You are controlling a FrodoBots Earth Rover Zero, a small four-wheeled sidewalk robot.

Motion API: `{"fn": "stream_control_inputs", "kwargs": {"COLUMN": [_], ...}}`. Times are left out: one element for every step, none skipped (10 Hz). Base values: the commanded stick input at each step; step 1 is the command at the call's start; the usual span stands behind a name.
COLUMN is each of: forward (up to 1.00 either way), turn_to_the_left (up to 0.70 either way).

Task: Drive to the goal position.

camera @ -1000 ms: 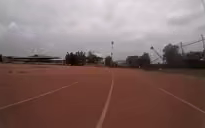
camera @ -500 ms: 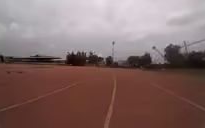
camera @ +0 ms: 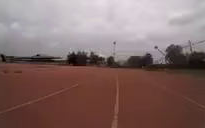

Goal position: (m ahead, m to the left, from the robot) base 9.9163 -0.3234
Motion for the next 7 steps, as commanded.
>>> {"fn": "stream_control_inputs", "kwargs": {"forward": [0.7,0.7,0.7,0.7,0.7,0.7,0.7], "turn_to_the_left": [0.0,0.0,0.0,0.0,0.0,0.0,0.0]}}
